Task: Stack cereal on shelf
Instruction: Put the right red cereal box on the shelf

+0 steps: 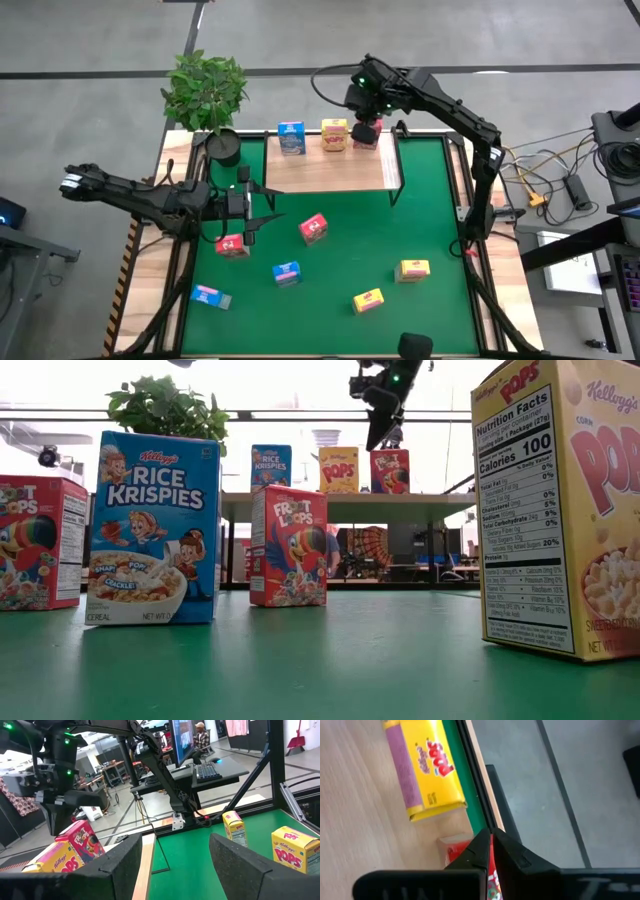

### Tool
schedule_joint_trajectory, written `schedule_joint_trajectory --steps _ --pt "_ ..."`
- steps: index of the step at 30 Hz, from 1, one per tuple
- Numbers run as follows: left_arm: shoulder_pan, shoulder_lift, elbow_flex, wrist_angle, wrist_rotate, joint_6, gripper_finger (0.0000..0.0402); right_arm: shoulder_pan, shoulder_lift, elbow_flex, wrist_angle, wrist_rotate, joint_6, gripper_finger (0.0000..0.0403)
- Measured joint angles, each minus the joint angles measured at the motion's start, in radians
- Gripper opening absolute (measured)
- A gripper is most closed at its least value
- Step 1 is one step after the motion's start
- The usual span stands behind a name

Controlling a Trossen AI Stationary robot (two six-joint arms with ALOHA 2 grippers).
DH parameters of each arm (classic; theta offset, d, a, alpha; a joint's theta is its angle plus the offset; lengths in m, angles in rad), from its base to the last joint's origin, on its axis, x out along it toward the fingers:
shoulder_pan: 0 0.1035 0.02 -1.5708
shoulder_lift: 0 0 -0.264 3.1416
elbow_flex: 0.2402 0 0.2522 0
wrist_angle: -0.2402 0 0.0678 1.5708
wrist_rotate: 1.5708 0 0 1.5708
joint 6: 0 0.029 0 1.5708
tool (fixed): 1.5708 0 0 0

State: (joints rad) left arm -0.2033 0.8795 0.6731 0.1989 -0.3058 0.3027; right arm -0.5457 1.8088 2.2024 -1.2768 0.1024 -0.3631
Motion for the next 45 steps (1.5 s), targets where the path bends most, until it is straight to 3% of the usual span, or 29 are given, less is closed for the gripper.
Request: schedule_joint_trajectory --steps 28,38,42,45 --pt "0.0 0.0 0.0 0.0 0.0 0.0 0.0215 0.005 0.0 0.023 -0.028 -0.05 -0.063 0.0012" --pt "0.0 0.0 0.0 0.0 0.0 0.002 0.0215 0.044 -0.001 0.132 -0.158 -0.066 0.046 0.0012" --pt "0.0 0.0 0.0 0.0 0.0 0.002 0.0215 0.052 -0.001 0.128 -0.292 -0.158 0.118 0.0012" --pt "0.0 0.0 0.0 0.0 0.0 0.003 0.0215 0.057 -0.003 0.08 -0.291 -0.147 0.168 0.0012"
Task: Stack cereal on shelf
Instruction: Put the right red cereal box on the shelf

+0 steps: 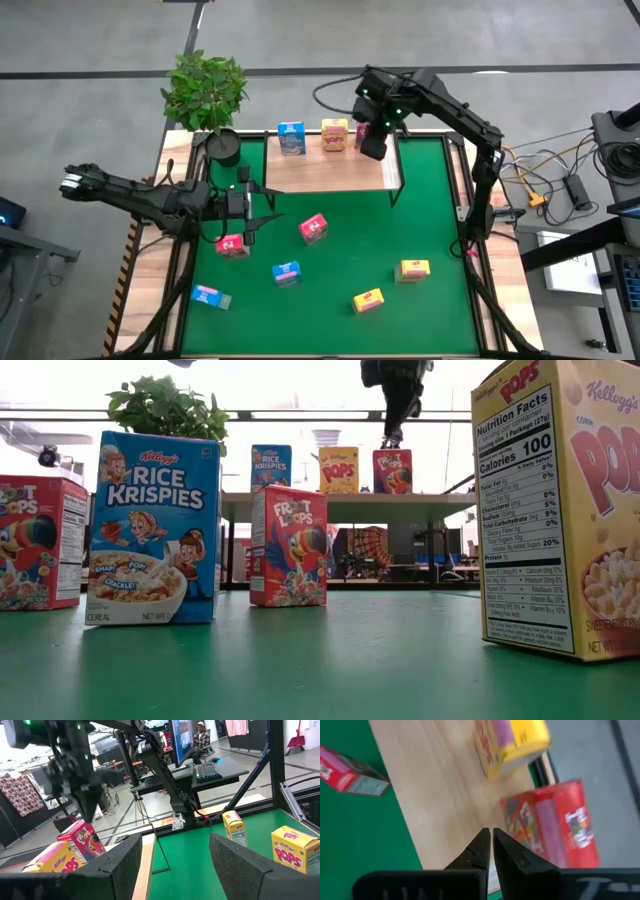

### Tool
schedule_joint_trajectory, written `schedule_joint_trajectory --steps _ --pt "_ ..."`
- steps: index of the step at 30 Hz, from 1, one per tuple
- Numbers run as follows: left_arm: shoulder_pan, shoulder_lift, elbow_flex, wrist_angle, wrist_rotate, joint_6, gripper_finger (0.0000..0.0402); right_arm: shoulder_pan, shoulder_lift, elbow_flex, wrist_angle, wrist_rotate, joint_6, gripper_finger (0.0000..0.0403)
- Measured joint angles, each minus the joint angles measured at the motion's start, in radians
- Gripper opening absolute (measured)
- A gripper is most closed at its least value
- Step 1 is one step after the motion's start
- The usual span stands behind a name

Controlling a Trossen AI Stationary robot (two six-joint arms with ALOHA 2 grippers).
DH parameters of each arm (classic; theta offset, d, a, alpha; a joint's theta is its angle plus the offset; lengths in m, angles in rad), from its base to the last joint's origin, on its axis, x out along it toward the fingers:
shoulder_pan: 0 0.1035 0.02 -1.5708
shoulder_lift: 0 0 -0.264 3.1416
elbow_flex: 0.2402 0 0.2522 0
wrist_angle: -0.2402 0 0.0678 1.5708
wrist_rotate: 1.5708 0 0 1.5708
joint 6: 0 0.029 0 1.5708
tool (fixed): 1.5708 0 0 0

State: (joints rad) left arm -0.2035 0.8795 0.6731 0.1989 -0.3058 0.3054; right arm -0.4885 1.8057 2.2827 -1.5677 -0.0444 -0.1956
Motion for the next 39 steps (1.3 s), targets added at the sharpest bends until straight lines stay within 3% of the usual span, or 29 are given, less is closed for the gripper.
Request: schedule_joint_trajectory --steps 8,16,23,29,39 --pt "0.0 0.0 0.0 0.0 0.0 0.0 0.0215 -0.002 0.0 -0.104 -0.004 0.15 0.003 0.0012" --pt "0.0 0.0 0.0 0.0 0.0 0.0 0.0215 -0.003 0.0 -0.126 -0.003 0.305 0.003 0.0012" --pt "0.0 0.0 0.0 0.0 0.0 0.0 0.0215 -0.002 0.0 -0.126 -0.003 0.299 0.004 0.0012" --pt "0.0 0.0 0.0 0.0 0.0 0.0 0.0215 0.002 0.0 -0.128 0.041 0.158 0.002 0.0012" --pt "0.0 0.0 0.0 0.0 0.0 0.0 0.0215 0.002 0.0 -0.133 0.165 0.152 -0.011 0.0012"
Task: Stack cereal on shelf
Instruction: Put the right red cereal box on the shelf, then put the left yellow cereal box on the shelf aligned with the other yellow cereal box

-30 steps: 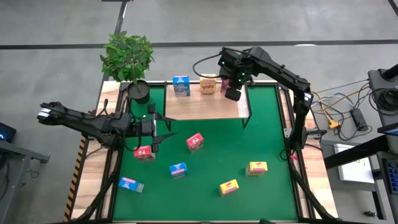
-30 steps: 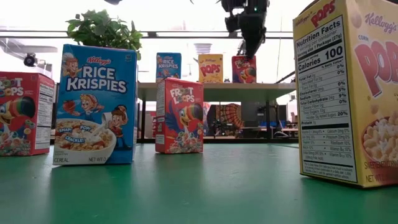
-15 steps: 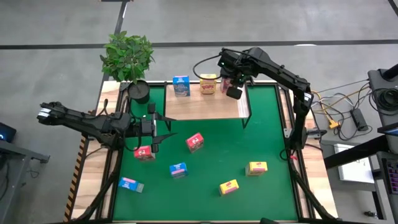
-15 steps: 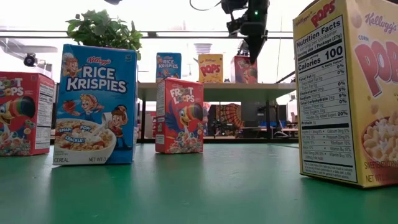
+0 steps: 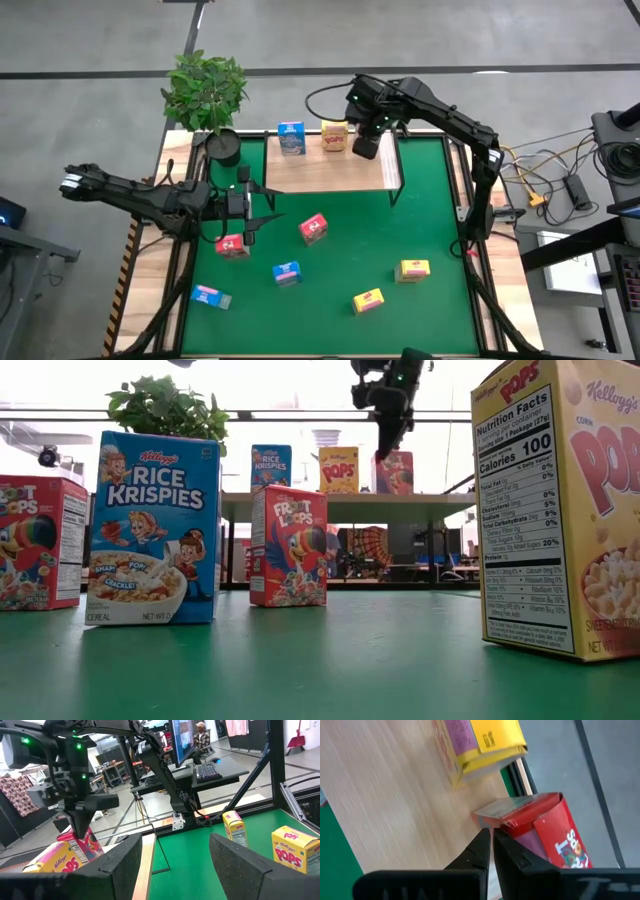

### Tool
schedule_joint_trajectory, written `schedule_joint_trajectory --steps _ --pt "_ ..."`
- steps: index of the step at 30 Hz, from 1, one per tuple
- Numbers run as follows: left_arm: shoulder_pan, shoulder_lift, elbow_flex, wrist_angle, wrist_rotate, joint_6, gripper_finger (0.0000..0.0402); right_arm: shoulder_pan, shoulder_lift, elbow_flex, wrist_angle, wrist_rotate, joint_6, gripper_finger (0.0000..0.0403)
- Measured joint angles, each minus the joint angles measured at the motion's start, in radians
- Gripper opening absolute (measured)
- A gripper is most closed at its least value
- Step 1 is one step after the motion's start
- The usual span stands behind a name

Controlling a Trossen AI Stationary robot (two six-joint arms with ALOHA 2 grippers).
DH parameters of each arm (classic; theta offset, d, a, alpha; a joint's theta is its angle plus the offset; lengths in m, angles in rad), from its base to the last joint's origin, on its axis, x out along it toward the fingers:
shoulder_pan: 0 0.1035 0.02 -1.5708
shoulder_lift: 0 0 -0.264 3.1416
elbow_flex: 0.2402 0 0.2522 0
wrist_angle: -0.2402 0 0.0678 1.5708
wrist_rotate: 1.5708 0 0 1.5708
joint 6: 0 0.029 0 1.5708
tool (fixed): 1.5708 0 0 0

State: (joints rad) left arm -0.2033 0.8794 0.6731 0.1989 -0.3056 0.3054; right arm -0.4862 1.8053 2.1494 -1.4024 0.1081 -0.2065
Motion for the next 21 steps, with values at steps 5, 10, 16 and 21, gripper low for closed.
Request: schedule_joint_trajectory --steps 5,10,16,21 --pt "0.0 0.0 0.0 0.0 0.0 0.0 0.0215 0.0 0.0 -0.004 0.003 0.007 -0.003 0.0012" --pt "0.0 0.0 0.0 0.0 0.0 0.0 0.0215 0.0 0.0 -0.012 0.003 0.007 -0.003 0.0012" --pt "0.0 0.0 0.0 0.0 0.0 0.0 0.0215 0.026 -0.008 -0.013 0.002 -0.011 -0.003 0.0012" --pt "0.0 0.0 0.0 0.0 0.0 0.0 0.0215 0.097 -0.021 -0.013 0.002 -0.013 0.017 0.0012"
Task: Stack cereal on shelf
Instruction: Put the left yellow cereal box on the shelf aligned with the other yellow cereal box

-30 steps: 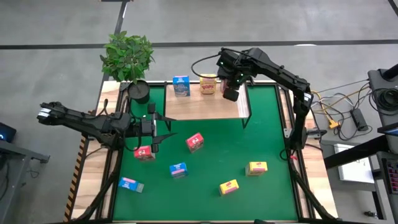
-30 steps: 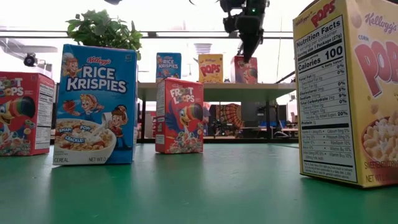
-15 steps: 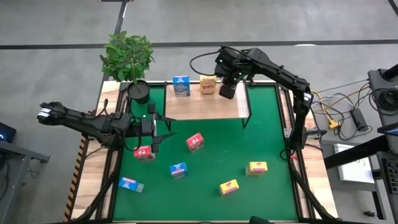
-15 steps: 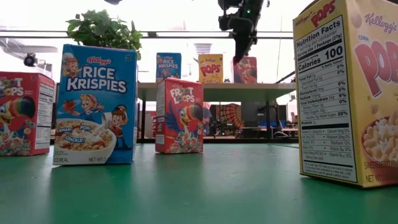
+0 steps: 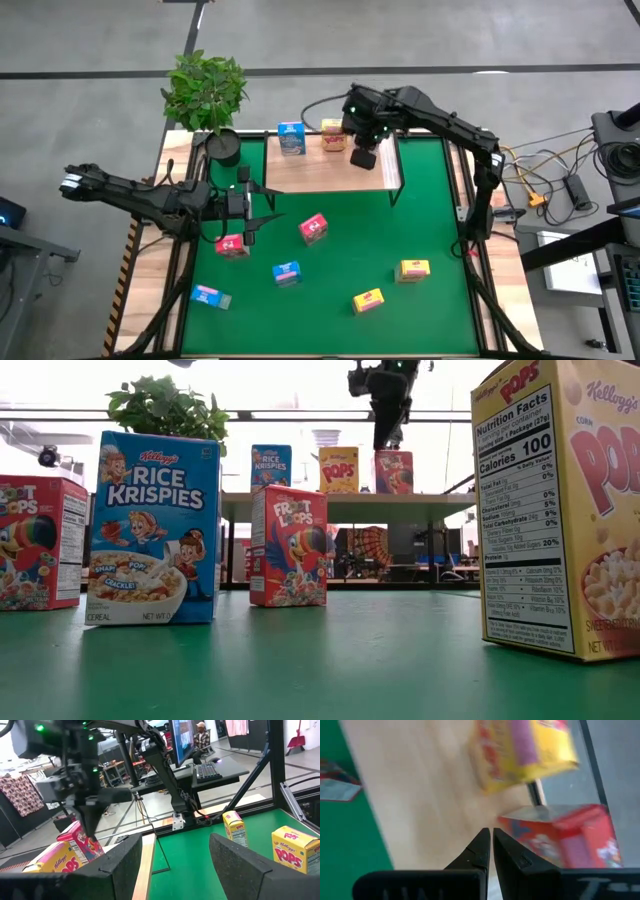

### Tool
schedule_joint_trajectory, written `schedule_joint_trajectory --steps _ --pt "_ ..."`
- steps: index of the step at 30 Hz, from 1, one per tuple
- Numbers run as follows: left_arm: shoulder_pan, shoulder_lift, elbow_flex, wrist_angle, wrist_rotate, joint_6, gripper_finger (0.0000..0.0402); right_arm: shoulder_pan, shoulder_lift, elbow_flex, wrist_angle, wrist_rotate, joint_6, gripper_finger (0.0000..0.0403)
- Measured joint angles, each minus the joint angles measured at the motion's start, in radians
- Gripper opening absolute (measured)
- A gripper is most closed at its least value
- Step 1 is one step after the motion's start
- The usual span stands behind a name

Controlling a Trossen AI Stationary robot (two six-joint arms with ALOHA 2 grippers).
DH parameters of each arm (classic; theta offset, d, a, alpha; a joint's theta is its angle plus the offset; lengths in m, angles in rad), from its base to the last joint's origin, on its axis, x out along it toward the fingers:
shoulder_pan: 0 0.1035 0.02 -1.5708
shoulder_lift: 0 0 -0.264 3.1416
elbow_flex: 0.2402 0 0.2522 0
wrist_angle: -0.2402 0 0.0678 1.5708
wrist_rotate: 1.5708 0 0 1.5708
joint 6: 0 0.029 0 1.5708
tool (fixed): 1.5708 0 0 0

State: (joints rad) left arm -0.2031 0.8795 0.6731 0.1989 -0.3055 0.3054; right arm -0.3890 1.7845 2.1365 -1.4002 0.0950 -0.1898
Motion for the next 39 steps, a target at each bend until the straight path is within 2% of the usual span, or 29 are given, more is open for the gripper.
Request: schedule_joint_trajectory --steps 7,13,17,21,29,35,39 --pt "0.0 0.0 0.0 0.0 0.0 0.0 0.0215 0.167 -0.003 -0.03 0.011 -0.045 0.043 0.0012" --pt "0.0 0.0 0.0 0.0 0.0 0.0 0.0215 0.336 -0.015 -0.14 0.109 -0.047 0.112 0.0012" --pt "0.0 0.0 0.0 0.002 0.0 -0.005 0.0215 0.442 -0.021 -0.232 0.19 -0.047 0.196 0.0012" --pt "0.0 0.0 0.0 0.002 0.0 -0.02 0.0215 0.536 -0.023 -0.295 0.214 -0.053 0.354 0.0012" --pt "0.0 0.0 0.0 0.003 0.001 -0.063 0.0215 0.684 -0.024 -0.286 0.094 -0.233 0.775 0.0012" --pt "0.0 0.0 0.0 0.002 0.001 -0.087 0.0215 0.752 -0.031 -0.243 -0.054 -0.233 1.015 0.0012" --pt "0.0 0.0 0.0 0.001 0.001 -0.087 0.0215 0.787 -0.045 -0.268 -0.146 -0.198 1.023 0.0012"
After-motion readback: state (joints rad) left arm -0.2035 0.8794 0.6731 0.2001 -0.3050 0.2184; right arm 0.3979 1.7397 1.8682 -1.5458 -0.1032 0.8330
